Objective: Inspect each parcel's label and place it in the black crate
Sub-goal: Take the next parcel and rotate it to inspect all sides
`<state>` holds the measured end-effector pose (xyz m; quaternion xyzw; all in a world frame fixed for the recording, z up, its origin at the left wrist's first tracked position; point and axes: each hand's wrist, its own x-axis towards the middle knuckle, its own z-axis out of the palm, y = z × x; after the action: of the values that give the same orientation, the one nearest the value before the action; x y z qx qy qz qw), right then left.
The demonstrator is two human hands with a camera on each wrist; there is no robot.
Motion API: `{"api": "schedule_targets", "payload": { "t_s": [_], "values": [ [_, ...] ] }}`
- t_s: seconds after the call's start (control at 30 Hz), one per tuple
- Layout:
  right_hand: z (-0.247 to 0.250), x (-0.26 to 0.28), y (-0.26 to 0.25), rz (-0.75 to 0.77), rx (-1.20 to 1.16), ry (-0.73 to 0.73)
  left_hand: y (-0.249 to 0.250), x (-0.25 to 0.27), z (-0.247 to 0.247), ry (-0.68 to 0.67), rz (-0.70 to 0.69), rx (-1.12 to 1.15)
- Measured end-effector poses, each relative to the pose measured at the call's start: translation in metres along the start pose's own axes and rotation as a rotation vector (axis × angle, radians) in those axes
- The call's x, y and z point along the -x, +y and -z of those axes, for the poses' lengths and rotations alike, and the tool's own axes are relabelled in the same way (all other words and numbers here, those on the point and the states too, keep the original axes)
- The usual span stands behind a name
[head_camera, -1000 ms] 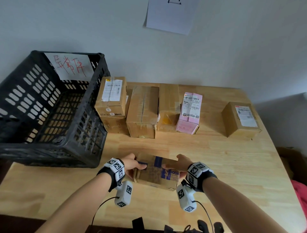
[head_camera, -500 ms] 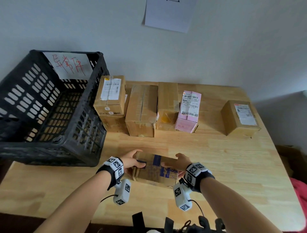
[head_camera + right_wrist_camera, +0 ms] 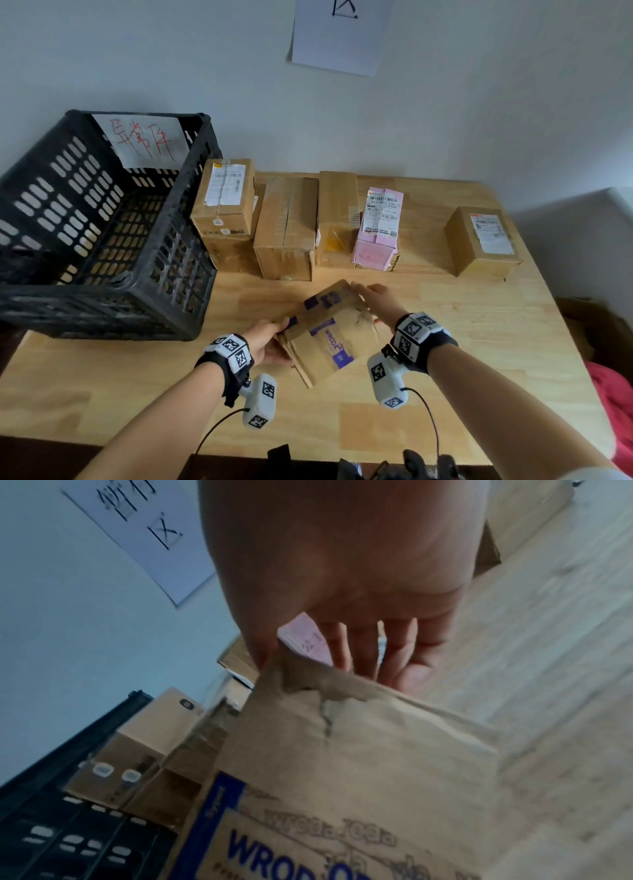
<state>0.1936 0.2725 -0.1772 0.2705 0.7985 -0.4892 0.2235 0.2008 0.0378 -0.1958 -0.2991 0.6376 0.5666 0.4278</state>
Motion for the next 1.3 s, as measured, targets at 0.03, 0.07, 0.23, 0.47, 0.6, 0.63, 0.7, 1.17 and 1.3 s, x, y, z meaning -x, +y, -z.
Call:
{"api": "schedule_targets", "payload": {
  "t_s": [0.03,0.07,0.23,0.47,0.6,0.63,0.7,1.17,1.3],
  "values": [
    [0.002,0.001,-0.005,0.017,-0.047,-0.004,-0.003,0.0,-0.001,0.005,0.024,0.007],
    [0.003,0.003,-0.008,0.024,-0.079,-0.02,-0.005,0.0,-0.002,0.011,0.048,0.005],
    [-0.012,0.003,-0.003,0.036,0.015,-0.136,-0.015,-0.006,-0.001,0.055,0.128,-0.192],
    [-0.033,-0.003,0.009,0.029,0.213,-0.207,0.008,0.012,-0.001,0.0,0.106,-0.478],
    [-0.029,-0.006,0.017,-0.05,0.299,-0.141,0.013,0.008,-0.009,-0.011,0.004,-0.684],
    [-0.028,-0.005,0.019,-0.096,0.323,-0.144,0.012,0.005,-0.01,-0.023,-0.021,-0.692],
    [-0.026,-0.007,0.028,-0.154,0.333,-0.181,0.011,0.0,-0.012,-0.066,-0.028,-0.651],
    [-0.056,-0.043,0.009,-0.103,0.19,-0.131,0.03,-0.029,-0.048,0.055,0.018,-0.47],
    [-0.059,-0.052,0.008,-0.202,0.055,-0.139,0.042,-0.048,-0.038,0.094,-0.039,-0.439]
  ]
}}
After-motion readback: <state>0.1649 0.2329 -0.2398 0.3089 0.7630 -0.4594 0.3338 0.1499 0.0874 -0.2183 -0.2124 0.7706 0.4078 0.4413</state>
